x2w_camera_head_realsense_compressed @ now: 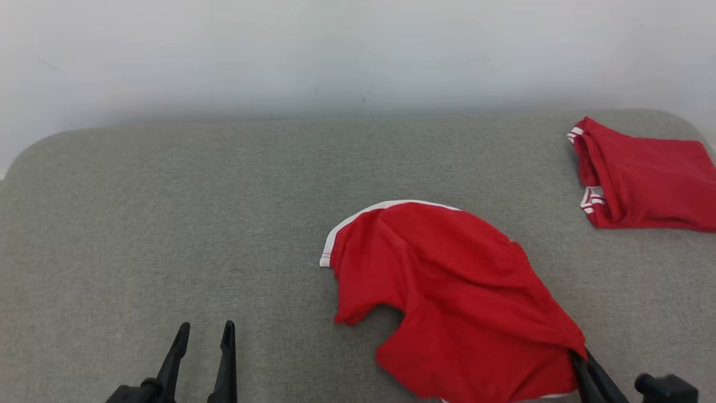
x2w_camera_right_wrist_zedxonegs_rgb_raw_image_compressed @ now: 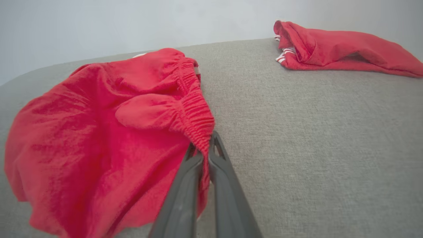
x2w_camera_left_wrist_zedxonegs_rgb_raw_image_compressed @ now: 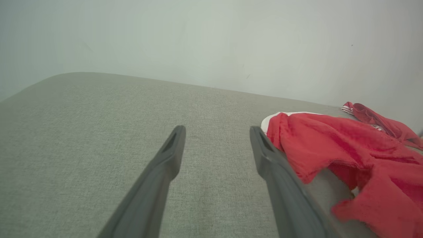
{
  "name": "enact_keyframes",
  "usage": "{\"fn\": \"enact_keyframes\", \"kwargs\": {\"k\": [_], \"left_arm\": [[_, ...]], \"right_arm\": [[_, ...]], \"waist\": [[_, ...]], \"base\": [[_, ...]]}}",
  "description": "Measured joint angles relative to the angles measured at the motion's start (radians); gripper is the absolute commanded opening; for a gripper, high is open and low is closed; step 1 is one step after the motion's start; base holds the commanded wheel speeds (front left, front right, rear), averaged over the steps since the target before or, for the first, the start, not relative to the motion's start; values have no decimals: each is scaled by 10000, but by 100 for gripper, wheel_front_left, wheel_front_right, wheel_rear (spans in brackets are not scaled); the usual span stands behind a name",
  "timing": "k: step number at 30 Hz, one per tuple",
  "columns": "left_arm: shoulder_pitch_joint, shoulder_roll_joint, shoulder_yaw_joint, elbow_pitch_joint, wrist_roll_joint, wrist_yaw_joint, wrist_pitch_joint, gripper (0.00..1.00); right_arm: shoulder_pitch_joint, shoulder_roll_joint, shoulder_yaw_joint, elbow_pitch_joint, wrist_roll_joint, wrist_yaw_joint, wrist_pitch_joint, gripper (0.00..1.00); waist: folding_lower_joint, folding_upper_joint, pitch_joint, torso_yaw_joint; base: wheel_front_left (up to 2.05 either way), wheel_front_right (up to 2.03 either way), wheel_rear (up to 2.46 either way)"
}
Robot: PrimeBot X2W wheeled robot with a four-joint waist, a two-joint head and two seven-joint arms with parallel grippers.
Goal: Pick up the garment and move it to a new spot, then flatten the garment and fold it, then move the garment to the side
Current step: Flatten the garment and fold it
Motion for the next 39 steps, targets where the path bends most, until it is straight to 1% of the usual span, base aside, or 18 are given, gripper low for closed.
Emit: {"fn": "enact_keyframes", "kwargs": {"k": [3,7,10,14,17,21,22,28,29,30,31,32,33,35,39], "left_arm": [[-7,0,35,13,-21,2,0,100],[-24,0,-6,75,-86,2,0,100],[-85,0,-98,132,-107,2,0,100],[-128,0,-198,176,-150,4,0,100],[-216,0,-245,194,-161,6,0,100],[-345,2,-311,228,-211,17,0,100],[-368,2,-341,242,-251,42,0,100],[-408,2,-393,249,-326,94,0,100],[-431,2,-412,253,-334,96,0,100],[-453,2,-422,259,-347,105,0,100],[-469,2,-430,259,-353,128,0,100],[-473,2,-424,255,-357,180,0,100],[-473,2,-424,255,-357,180,0,100],[-472,4,-393,251,-368,192,0,100],[-463,-4,-295,236,-341,194,0,100]], "right_arm": [[627,130,-332,-777,224,0,318,0],[819,186,-443,-1429,182,0,652,0],[636,276,-278,-1793,38,0,844,0],[-206,278,38,-1912,-242,0,1089,0],[-1024,259,203,-1528,-479,0,1256,0],[-2161,249,336,-546,-694,0,1373,0],[-2734,242,366,82,-761,0,1360,0],[-4159,334,393,2512,-934,0,1120,0],[-4300,385,428,2876,-936,0,1026,3],[-4431,441,510,3212,-943,0,934,39],[-4537,510,579,3471,-943,0,802,80],[-4632,591,644,3676,-928,0,663,100],[-4632,591,644,3676,-928,0,663,100],[-4795,709,849,4004,-830,0,259,100],[-4707,663,993,3735,-617,0,-46,100]], "waist": [[0,0,38,-155],[0,1,130,-243],[0,0,133,-181],[0,0,147,7],[0,1,187,199],[0,0,278,515],[0,0,342,677],[1,1,616,1023],[1,1,655,1064],[1,1,693,1100],[1,1,721,1127],[1,1,743,1135],[1,1,743,1135],[1,1,757,1050],[1,0,677,802]], "base": [[0,0,0],[0,0,0],[0,0,0],[0,0,0],[0,0,0],[0,0,0],[0,0,0],[0,0,0],[0,0,0],[0,0,0],[0,0,0],[0,0,0],[0,0,0],[0,0,0],[0,0,0]]}}
